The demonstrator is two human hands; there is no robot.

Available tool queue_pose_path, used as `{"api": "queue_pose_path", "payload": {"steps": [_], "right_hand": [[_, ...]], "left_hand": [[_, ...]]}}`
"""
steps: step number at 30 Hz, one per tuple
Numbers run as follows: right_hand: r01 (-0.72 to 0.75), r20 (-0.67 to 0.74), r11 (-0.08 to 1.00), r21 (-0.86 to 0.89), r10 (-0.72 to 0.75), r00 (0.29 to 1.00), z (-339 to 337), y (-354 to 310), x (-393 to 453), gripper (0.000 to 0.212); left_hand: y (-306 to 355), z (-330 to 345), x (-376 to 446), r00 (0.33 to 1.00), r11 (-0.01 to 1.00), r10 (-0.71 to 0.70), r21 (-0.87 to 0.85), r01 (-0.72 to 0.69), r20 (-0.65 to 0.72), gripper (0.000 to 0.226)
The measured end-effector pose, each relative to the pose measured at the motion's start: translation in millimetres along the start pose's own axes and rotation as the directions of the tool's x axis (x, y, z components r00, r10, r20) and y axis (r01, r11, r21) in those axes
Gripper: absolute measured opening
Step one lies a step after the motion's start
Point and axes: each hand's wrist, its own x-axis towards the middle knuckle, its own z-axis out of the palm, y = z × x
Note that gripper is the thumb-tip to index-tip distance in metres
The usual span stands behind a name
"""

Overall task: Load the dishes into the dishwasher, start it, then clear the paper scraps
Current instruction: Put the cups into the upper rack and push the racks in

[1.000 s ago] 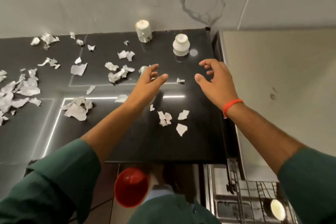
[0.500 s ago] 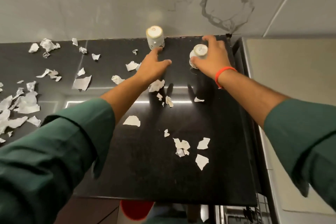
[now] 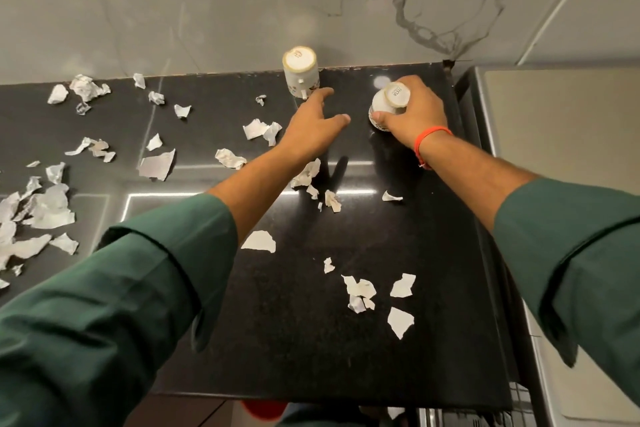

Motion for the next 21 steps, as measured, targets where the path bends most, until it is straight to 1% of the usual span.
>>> {"api": "queue_pose_path", "payload": {"steps": [2, 6, 9, 11, 14, 18, 21], "right_hand": [[0.009, -0.013, 0.999, 0.044, -0.008, 1.000, -4, -1, -5, 0.059], [0.049, 0.004, 0.996, 0.075, -0.050, 0.999, -16, -1, -23, 0.060], [0.070, -0.030, 0.992, 0.101, -0.067, 0.997, -32, 4, -41, 0.057], [0.086, -0.060, 0.993, 0.084, -0.081, 0.995, -46, 10, -55, 0.055], [0.089, -0.124, 0.994, 0.065, -0.081, 0.989, -75, 27, -80, 0.055], [0.053, -0.211, 0.998, 0.040, -0.044, 0.976, -122, 66, -125, 0.065], [0.007, -0.247, 1.000, 0.020, -0.002, 0.969, -158, 95, -164, 0.072]], "left_hand": [[6, 3, -2, 1.000, 1.000, 0.004, -0.016, -0.004, 0.031, 0.064], [22, 13, -11, 0.990, 1.000, 0.025, -0.015, -0.023, 0.137, 0.062], [39, 30, -23, 0.983, 0.998, 0.058, -0.022, -0.055, 0.176, 0.060], [50, 43, -34, 0.976, 0.998, 0.067, -0.033, -0.061, 0.206, 0.057], [68, 67, -55, 0.958, 0.994, 0.106, -0.033, -0.101, 0.268, 0.050], [89, 109, -88, 0.908, 0.976, 0.208, -0.017, -0.216, 0.363, 0.046], [103, 146, -113, 0.884, 0.970, 0.222, 0.004, -0.245, 0.412, 0.045]]}}
